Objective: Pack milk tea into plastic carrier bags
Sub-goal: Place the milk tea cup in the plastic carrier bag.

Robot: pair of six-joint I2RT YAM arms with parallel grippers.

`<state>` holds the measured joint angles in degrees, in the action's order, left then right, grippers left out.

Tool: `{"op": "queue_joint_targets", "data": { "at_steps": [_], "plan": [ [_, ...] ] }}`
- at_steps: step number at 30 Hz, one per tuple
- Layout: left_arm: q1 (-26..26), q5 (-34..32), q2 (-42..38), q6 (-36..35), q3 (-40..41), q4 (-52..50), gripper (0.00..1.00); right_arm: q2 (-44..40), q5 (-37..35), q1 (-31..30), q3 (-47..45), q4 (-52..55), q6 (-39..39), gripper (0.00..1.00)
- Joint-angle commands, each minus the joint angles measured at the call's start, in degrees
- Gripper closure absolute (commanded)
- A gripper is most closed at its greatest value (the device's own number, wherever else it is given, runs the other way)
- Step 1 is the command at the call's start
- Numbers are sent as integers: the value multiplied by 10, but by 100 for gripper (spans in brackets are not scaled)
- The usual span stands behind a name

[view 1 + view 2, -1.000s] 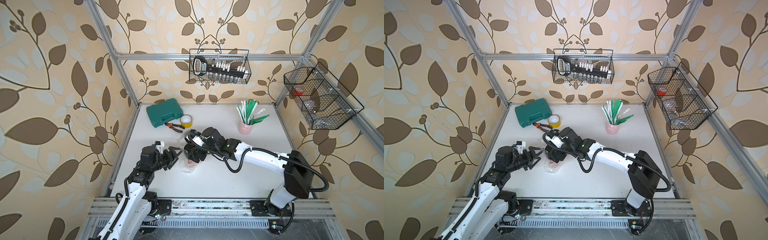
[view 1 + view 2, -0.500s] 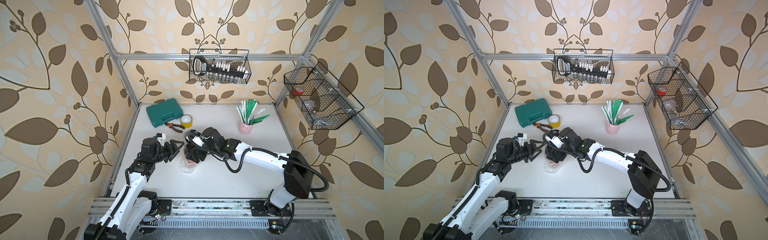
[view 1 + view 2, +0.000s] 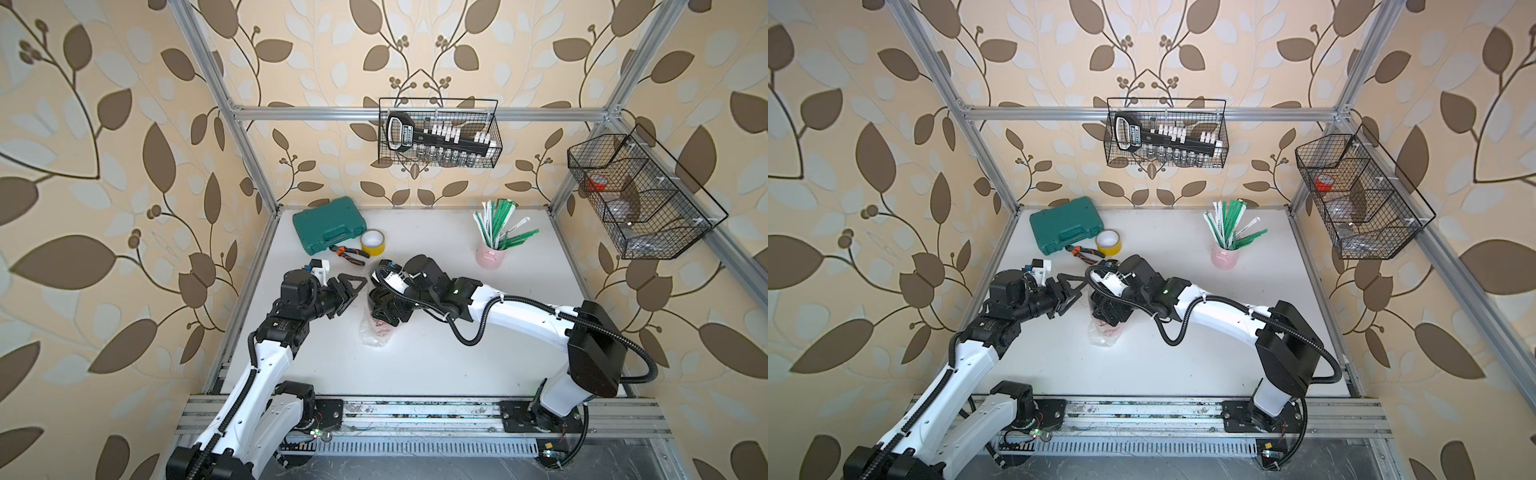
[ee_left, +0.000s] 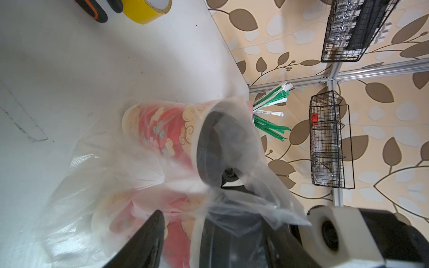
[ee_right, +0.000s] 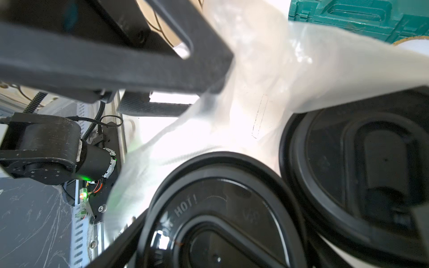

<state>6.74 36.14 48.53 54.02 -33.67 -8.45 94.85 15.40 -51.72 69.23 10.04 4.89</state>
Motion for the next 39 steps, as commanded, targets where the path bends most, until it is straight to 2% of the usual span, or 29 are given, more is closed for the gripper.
{"op": "queue_joint_targets", "data": {
  "at_steps": [1, 7, 11, 12, 13, 14, 15, 17, 22, 29, 32, 34, 36, 39],
  "plan": [
    [3, 22, 14, -7, -8, 39, 44, 10, 14, -3, 8, 2, -1, 31],
    [6, 32, 23, -4, -16, 53, 75, 18, 18, -5, 19, 1, -1, 31],
    [6, 42, 8, -5, -23, 33, 79, 20, 14, -5, 22, 0, -1, 32],
    [6, 38, -2, -10, -28, 18, 76, 21, 13, -4, 22, 0, -1, 32],
    [6, 30, -15, -23, -39, -15, 67, 22, 12, -4, 22, 0, -1, 32],
    [6, 13, -27, -39, -54, -60, 50, 22, 11, -4, 21, 0, -1, 32],
    [6, 2, -37, -46, -70, -96, 42, 22, 11, -4, 21, 0, -1, 32],
    [6, -1, -51, -70, -76, -128, 32, 22, 11, -4, 20, 0, -1, 32],
    [8, 28, -52, -66, -67, -119, 29, 23, 13, -5, 20, 0, -1, 32],
    [28, 48, 14, -115, -100, -152, 32, 23, 16, -4, 21, -8, 3, 32],
    [34, 50, 35, -123, -109, -155, 38, 25, 22, -5, 25, -11, 4, 32],
    [34, 51, 43, -127, -114, -157, 48, 25, 25, -5, 24, -15, 4, 32],
    [34, 46, 44, -126, -119, -160, 72, 26, 25, -5, 25, -15, 4, 32],
    [34, 39, 41, -131, -134, -172, 96, 27, 21, -5, 26, -14, 4, 32]
  ]
}}
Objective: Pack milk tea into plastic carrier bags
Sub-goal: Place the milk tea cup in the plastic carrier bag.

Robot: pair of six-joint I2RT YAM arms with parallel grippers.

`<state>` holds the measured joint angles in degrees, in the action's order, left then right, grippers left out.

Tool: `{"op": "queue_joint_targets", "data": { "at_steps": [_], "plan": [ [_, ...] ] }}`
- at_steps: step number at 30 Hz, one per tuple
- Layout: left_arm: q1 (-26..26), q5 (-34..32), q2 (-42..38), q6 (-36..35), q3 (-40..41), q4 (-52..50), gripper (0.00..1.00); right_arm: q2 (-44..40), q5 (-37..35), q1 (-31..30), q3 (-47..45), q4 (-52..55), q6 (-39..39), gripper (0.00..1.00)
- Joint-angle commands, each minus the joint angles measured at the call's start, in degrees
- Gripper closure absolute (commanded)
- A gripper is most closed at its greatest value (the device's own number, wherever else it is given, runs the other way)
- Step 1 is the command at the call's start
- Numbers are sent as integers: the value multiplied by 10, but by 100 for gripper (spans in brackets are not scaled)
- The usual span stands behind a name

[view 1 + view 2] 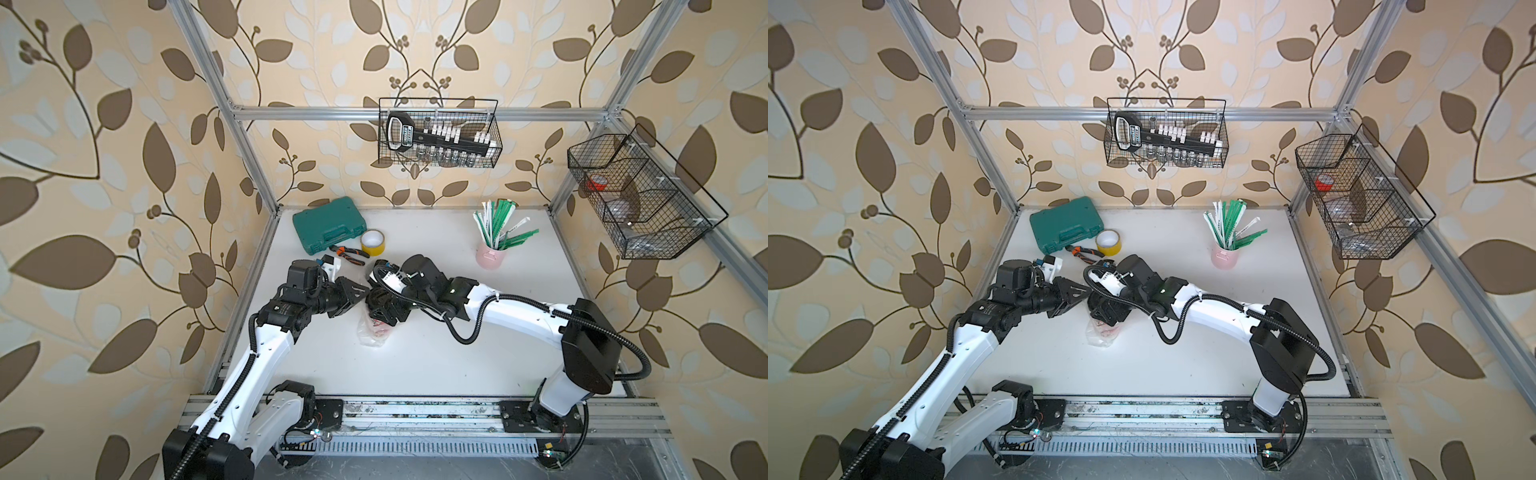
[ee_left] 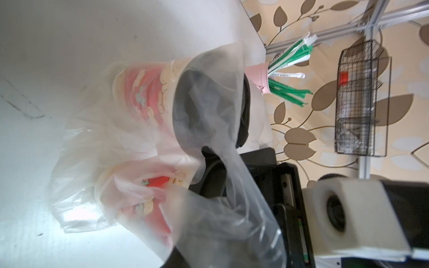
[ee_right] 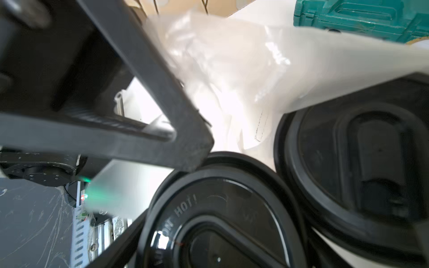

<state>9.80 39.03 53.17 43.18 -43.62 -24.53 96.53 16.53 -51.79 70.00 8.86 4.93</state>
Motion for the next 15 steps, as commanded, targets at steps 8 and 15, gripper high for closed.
{"op": "queue_joint_targets", "data": {
  "at_steps": [8, 15],
  "plan": [
    [3, -1, -10, -2, -53, -14, 100, 14, -15, -4, 23, 3, 8, 32],
    [-3, -33, -36, 21, -54, -25, 100, 19, -46, -4, 18, 12, 4, 33]
  ]
}}
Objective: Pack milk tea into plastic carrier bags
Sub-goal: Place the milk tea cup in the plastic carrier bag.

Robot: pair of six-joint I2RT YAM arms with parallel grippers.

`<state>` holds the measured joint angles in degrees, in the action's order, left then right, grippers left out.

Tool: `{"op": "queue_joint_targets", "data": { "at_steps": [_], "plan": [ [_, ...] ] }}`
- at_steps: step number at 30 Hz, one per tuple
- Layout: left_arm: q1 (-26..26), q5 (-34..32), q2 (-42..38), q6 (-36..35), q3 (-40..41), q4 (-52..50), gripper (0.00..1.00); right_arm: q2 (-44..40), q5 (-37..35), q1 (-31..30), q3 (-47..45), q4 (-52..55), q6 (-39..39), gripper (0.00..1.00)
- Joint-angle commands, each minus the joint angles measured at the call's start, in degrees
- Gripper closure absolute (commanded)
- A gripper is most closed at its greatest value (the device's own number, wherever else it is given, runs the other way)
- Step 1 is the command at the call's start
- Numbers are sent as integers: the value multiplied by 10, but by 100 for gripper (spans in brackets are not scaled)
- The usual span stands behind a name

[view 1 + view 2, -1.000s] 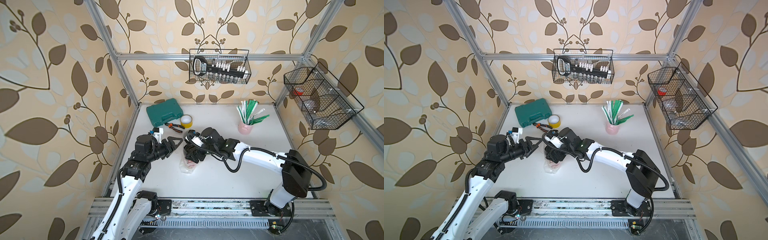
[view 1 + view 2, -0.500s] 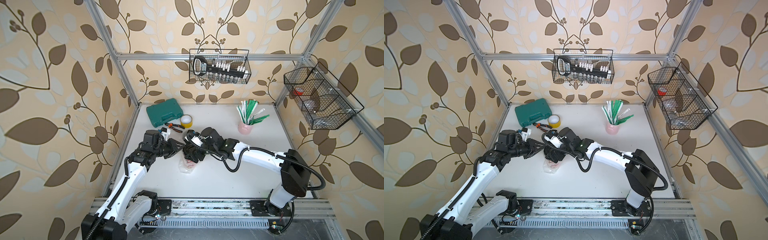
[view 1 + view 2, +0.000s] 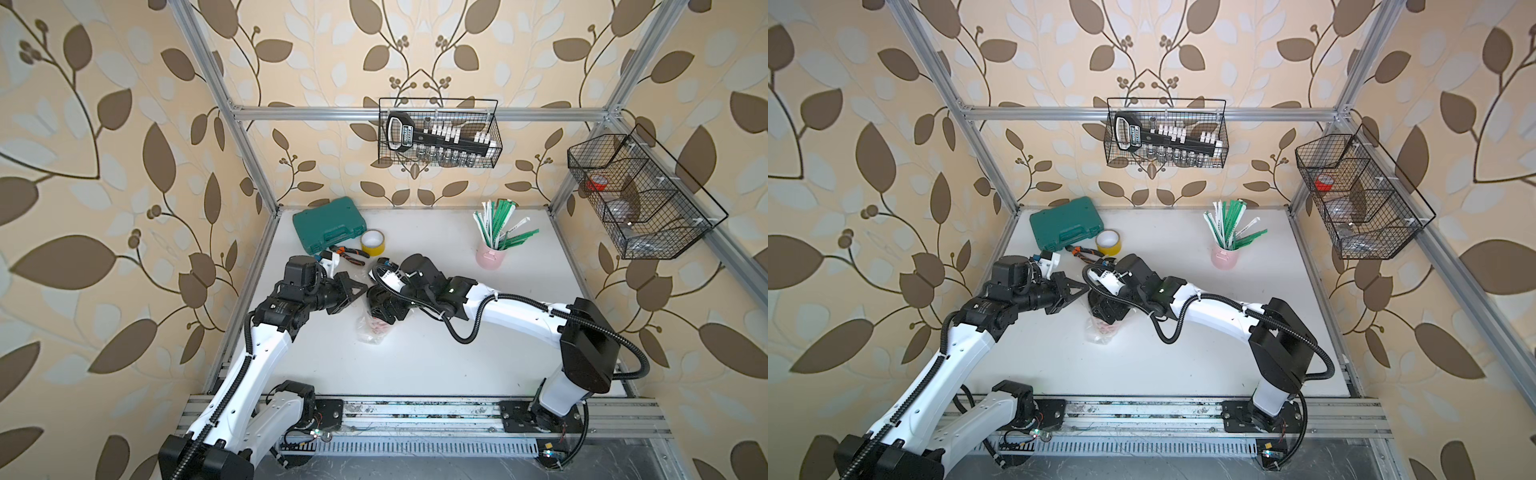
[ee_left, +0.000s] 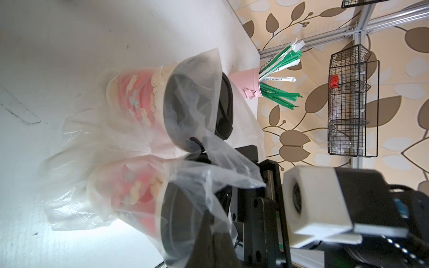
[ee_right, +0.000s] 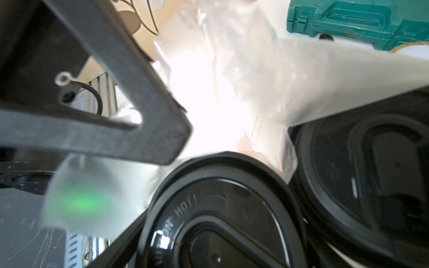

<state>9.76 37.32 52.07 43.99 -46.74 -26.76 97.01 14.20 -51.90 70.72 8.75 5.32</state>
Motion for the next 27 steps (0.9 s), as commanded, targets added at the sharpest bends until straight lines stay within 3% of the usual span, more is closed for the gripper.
{"op": "queue_joint_targets", "data": {
  "at_steps": [1, 7, 13, 23, 27],
  "plan": [
    [-5, -21, -31, 17, -21, -5, 100, 16, -27, -3, 11, 15, -1, 33],
    [-18, -29, -53, 25, -4, -12, 100, 22, -40, -13, 14, 31, -25, 33],
    [-27, -41, -74, 33, 23, -19, 100, 29, -69, -34, 17, 52, -57, 27],
    [-29, -48, -77, 30, 28, -21, 100, 0, -44, -34, 39, 70, -51, 3],
    [-29, -56, -78, 24, 27, -31, 100, -18, -36, -31, 68, 98, -44, 1]
  ]
}}
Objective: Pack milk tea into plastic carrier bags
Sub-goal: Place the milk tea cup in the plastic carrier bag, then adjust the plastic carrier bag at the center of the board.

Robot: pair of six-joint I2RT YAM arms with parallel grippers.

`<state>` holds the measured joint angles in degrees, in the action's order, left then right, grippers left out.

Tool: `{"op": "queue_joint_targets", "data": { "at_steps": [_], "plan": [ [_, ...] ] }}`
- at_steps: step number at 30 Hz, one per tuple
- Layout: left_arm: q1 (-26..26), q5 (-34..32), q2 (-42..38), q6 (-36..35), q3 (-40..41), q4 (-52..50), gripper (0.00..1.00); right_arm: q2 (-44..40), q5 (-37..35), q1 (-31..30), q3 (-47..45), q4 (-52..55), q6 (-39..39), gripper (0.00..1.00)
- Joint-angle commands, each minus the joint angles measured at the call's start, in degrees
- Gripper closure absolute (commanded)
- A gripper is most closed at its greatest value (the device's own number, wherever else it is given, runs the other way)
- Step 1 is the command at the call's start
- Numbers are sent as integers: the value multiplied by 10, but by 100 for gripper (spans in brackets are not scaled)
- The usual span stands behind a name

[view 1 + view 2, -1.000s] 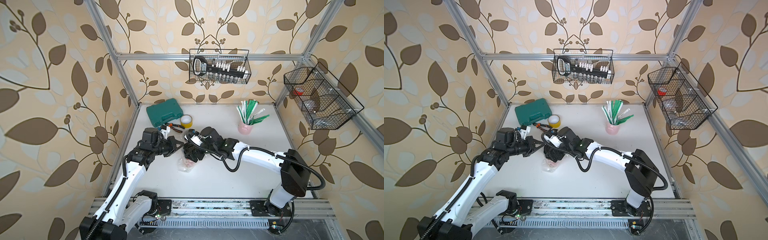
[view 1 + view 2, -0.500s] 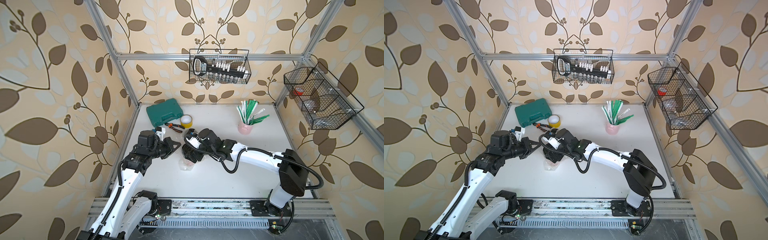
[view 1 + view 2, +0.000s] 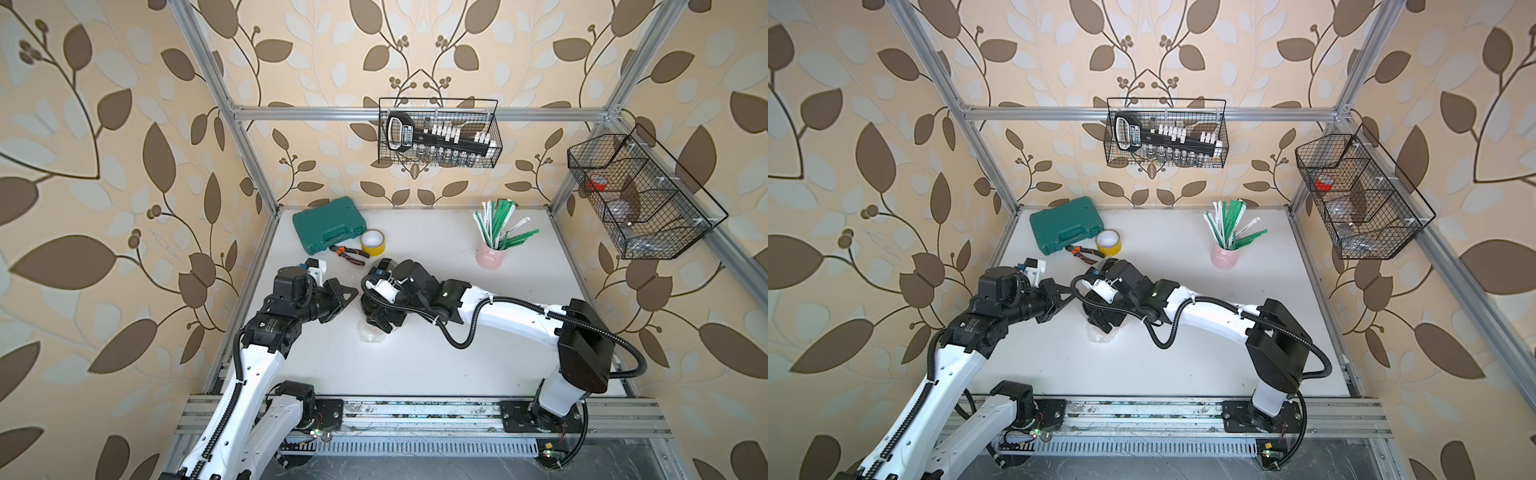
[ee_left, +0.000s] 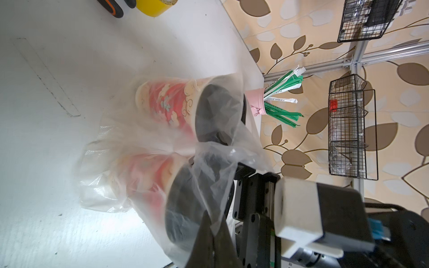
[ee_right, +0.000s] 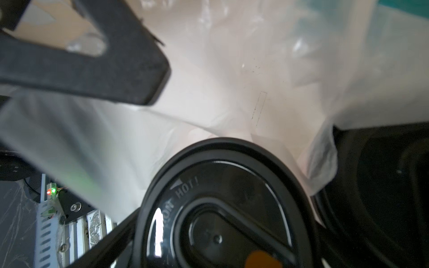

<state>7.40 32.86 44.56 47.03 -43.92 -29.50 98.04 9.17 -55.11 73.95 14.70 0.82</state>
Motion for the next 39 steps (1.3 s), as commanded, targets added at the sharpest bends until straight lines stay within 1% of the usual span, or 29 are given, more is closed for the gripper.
{"op": "queue_joint_targets", "data": {
  "at_steps": [1, 6, 9, 12, 13, 16, 19, 21, 24, 26, 27, 29, 31, 34, 36, 37, 39],
  "plan": [
    [-5, -12, -3, -8, 0, -5, 100, -35, 16, 3, 43, 46, 4, 1],
    [-6, -13, -2, -9, -1, -5, 100, -80, 36, 40, 74, 71, 46, 0],
    [-6, -12, 1, -9, -1, -5, 100, -115, 13, 66, 67, 71, 76, 1],
    [-6, -12, 3, -9, 0, -3, 100, -152, -48, 89, 46, 72, 133, 1],
    [-6, -12, 4, -9, 1, -3, 100, -161, -56, 100, 33, 72, 157, 1],
    [-6, -9, 5, -9, -3, -3, 100, -173, -46, 111, 2, 73, 196, 3],
    [-6, -9, 6, -10, -6, -5, 100, -156, 15, 110, -12, 79, 205, 6],
    [-6, -8, 8, -11, -7, -6, 100, -140, 31, 109, -13, 91, 207, 9],
    [-6, -10, 9, -10, -5, -6, 100, -117, 40, 108, -15, 98, 209, 18],
    [-6, -11, 10, -9, -5, -4, 100, -100, 34, 108, -7, 111, 207, 25],
    [-6, -11, 10, -9, -6, -4, 100, -93, 32, 108, -2, 117, 206, 31],
    [-6, -12, 12, -9, -8, -4, 100, -88, 33, 108, 5, 118, 206, 45],
    [-6, -12, 16, -8, -11, -2, 100, -87, 33, 108, 15, 118, 206, 64],
    [-6, -12, 20, -8, -21, -1, 100, -86, 23, 108, 38, 125, 206, 87],
    [-6, -12, 22, -8, -28, 0, 100, -87, 15, 108, 55, 131, 208, 96],
    [-6, -12, 23, -8, -33, -1, 100, -85, 12, 109, 66, 136, 208, 100],
    [-6, -12, 25, -10, -40, 0, 100, -82, 3, 108, 80, 146, 208, 100]
  ]
}}
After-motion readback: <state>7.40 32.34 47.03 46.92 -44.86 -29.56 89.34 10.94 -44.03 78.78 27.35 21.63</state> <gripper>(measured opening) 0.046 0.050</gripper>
